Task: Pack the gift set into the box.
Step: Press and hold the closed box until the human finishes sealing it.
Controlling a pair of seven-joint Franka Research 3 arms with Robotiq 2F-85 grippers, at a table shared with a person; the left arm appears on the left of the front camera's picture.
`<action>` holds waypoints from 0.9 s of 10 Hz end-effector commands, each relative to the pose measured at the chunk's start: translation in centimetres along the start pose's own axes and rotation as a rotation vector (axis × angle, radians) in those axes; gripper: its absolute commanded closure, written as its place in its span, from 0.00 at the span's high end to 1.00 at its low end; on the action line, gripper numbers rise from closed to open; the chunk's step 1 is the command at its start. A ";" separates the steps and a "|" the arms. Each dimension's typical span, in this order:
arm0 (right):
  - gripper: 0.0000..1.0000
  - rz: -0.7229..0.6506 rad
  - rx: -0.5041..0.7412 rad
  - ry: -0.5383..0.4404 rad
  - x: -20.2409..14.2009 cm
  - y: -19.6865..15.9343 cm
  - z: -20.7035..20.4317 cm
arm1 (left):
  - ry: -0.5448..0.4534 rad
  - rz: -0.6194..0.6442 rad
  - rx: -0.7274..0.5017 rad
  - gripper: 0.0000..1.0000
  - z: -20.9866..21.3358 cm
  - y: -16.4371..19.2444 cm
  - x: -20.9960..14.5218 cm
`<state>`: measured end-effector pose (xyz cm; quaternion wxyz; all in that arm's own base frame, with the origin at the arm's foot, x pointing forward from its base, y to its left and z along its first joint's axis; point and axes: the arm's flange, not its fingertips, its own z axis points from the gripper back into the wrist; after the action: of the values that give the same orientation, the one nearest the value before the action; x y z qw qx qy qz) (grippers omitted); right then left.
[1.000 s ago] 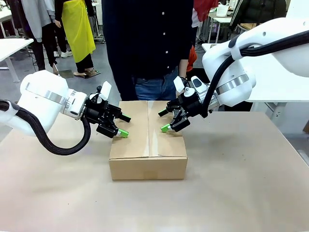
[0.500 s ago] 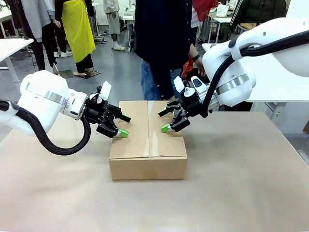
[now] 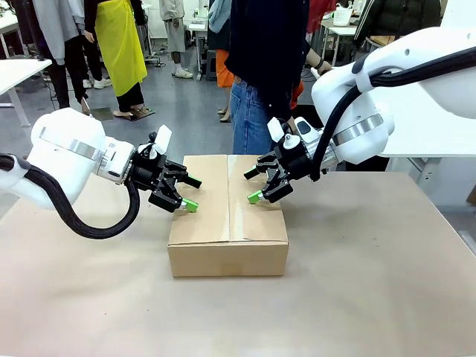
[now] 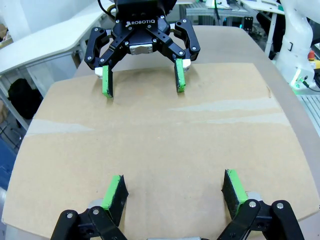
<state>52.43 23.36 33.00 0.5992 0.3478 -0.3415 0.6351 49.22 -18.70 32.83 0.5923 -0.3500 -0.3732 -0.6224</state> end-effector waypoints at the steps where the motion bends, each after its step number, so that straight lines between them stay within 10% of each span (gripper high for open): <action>1: 1.00 0.023 0.000 0.000 -0.1 0.1 -0.1 | 0.001 -0.006 -0.002 1.00 -0.1 0.0 -0.2; 9: 1.00 0.023 0.000 0.000 -0.1 0.1 -0.1 | 0.001 -0.006 -0.002 1.00 -0.1 0.0 -0.2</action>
<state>52.43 23.36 33.00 0.5992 0.3478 -0.3415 0.6351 49.22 -18.70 32.83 0.5923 -0.3500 -0.3732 -0.6224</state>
